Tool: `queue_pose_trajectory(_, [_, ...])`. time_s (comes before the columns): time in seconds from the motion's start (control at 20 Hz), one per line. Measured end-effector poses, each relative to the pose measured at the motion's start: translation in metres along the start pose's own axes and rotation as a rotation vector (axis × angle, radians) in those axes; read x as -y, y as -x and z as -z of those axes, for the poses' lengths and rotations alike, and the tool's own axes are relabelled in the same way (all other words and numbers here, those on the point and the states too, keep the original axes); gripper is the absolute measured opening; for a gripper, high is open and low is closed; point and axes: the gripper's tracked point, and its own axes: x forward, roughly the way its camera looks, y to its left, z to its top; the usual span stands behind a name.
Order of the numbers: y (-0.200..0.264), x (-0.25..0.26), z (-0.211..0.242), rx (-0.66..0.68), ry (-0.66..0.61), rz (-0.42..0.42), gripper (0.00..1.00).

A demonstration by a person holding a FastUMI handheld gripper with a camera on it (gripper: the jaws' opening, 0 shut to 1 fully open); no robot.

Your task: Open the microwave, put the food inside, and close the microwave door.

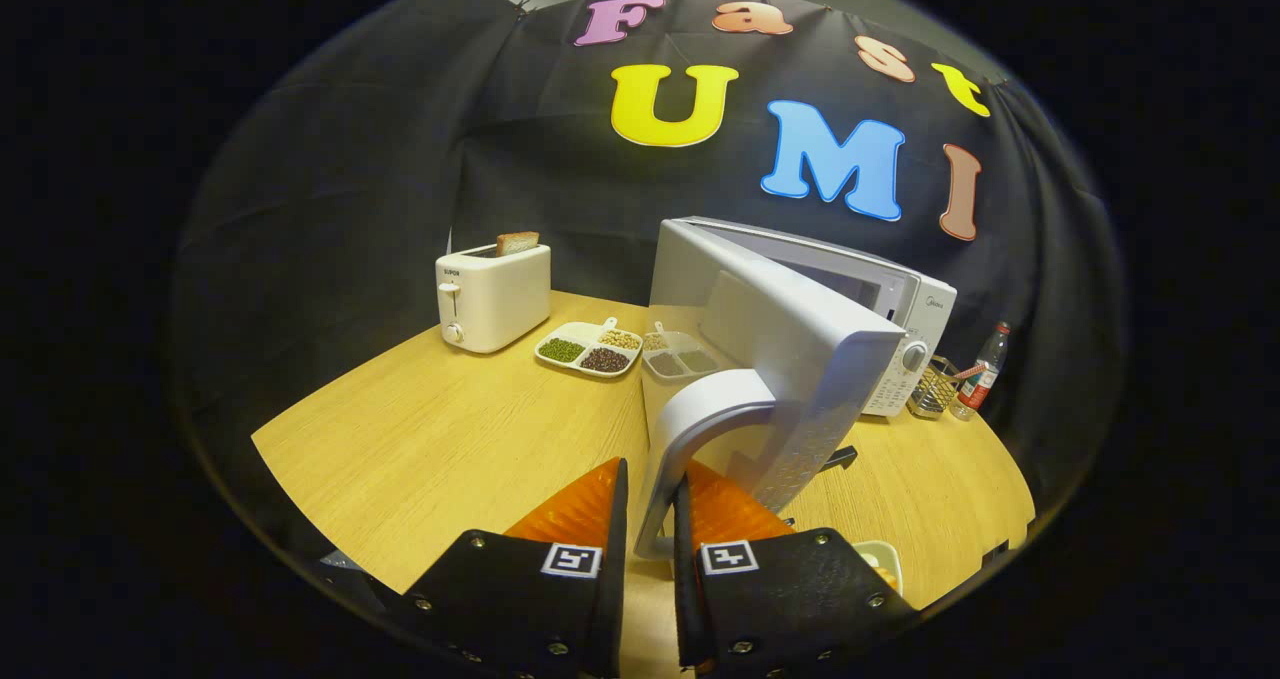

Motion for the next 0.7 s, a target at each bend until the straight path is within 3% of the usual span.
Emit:
queue_pose_trajectory(0.2, [0.007,-0.014,0.0,-0.024,-0.031,-0.002,0.22])
queue_pose_trajectory(0.3, [0.017,-0.028,-0.003,-0.01,-0.042,-0.047,0.24])
queue_pose_trajectory(0.55, [0.042,-0.08,-0.019,0.055,-0.044,-0.365,0.24])
queue_pose_trajectory(0.7, [0.067,-0.076,-0.038,0.111,-0.041,-0.437,0.27])
